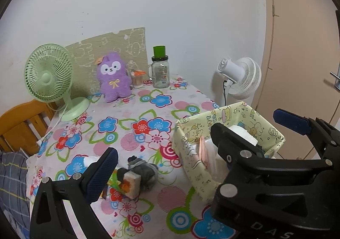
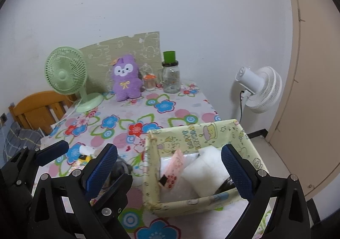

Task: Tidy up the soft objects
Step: 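Withdraw both tools from the box toward the tissue packs on the table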

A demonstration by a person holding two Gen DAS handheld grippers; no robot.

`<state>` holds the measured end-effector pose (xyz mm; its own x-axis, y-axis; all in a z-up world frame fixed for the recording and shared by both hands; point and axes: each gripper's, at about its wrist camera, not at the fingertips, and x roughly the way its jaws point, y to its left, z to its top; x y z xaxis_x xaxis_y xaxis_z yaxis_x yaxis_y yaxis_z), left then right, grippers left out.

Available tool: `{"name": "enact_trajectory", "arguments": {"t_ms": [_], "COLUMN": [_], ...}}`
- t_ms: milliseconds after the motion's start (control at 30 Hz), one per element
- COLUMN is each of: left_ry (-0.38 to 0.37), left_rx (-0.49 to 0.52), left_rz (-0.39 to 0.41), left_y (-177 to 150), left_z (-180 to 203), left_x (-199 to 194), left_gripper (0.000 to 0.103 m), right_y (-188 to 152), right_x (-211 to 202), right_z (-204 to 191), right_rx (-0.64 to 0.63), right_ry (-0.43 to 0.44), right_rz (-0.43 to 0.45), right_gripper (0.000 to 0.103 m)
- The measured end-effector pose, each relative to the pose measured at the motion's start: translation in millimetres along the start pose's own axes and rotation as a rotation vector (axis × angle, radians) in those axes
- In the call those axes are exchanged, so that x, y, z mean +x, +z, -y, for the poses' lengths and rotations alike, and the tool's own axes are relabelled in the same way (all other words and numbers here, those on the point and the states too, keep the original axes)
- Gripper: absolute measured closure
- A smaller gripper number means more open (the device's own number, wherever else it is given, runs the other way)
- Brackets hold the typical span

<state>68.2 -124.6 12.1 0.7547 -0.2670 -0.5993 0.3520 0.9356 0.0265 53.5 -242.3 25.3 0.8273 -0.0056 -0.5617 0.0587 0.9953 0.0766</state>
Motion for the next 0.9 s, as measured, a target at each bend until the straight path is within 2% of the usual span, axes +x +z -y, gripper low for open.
{"name": "enact_trajectory", "arguments": {"t_ms": [500,900], "left_ry": [0.057,0.084], "left_rx": [-0.018,-0.055], "left_rz": [0.022,0.016], "left_y": [-17,-32], "left_z": [-35,-69], "left_x": [-24,-30], "left_gripper": [0.0,0.0], "right_y": [-7,-15], "right_x": [-10,-4], "right_z": [-43,-76], "right_rx": [-0.031,-0.053], "right_ry": [0.047,0.099], "right_rz": [0.016,0.004], "right_gripper": [0.003,0.003]}}
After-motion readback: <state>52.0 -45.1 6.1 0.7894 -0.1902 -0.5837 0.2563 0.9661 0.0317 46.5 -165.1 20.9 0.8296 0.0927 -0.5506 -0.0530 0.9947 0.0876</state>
